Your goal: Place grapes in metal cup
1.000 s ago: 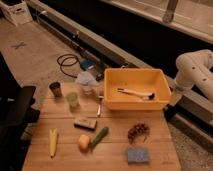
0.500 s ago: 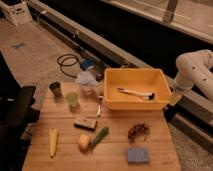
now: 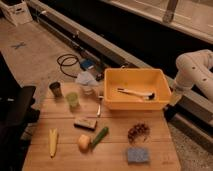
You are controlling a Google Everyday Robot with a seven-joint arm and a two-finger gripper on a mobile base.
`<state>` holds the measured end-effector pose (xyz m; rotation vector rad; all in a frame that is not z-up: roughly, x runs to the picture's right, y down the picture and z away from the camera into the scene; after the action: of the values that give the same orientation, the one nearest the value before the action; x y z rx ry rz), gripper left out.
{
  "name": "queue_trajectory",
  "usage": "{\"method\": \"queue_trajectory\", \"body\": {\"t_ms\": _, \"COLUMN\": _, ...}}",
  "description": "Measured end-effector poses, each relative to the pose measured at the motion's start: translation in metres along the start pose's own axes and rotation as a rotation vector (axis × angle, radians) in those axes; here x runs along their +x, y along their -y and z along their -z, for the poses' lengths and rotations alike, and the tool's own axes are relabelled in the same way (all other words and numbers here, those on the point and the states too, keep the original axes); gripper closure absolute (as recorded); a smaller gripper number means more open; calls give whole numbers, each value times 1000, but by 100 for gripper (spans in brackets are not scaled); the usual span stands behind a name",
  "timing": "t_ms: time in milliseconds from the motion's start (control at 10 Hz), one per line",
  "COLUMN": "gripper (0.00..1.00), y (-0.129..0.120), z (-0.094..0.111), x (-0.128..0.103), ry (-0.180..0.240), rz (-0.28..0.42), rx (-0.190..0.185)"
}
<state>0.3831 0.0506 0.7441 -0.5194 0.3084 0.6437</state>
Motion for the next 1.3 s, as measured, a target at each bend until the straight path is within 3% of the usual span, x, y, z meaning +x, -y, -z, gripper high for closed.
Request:
{"method": "queue_trajectory", "body": {"t_ms": 300, "gripper": 37, "y": 0, "z": 0, "x": 0, "ry": -2, "rz": 6, "rx": 4}}
{"method": "queue_trajectory", "body": {"t_ms": 600, "gripper": 37, "y": -19, "z": -3, "x": -17, "ry": 5, "rz": 87, "rx": -12}}
{"method": "queue_trajectory", "body": {"t_ms": 900, "gripper": 37, "y": -58, "z": 2, "x": -44, "ry": 46, "rz": 182, "rx": -46}}
{"method": "queue_trajectory", "body": {"t_ms": 1000, "gripper": 37, "y": -82, "z": 6, "x": -53, "ry": 69, "rz": 237, "rx": -64}}
{"method": "queue_trajectory", "body": {"t_ms": 1300, "gripper": 37, "y": -144, "z": 13, "x": -54, "ry": 119, "rz": 375, "rx": -133}}
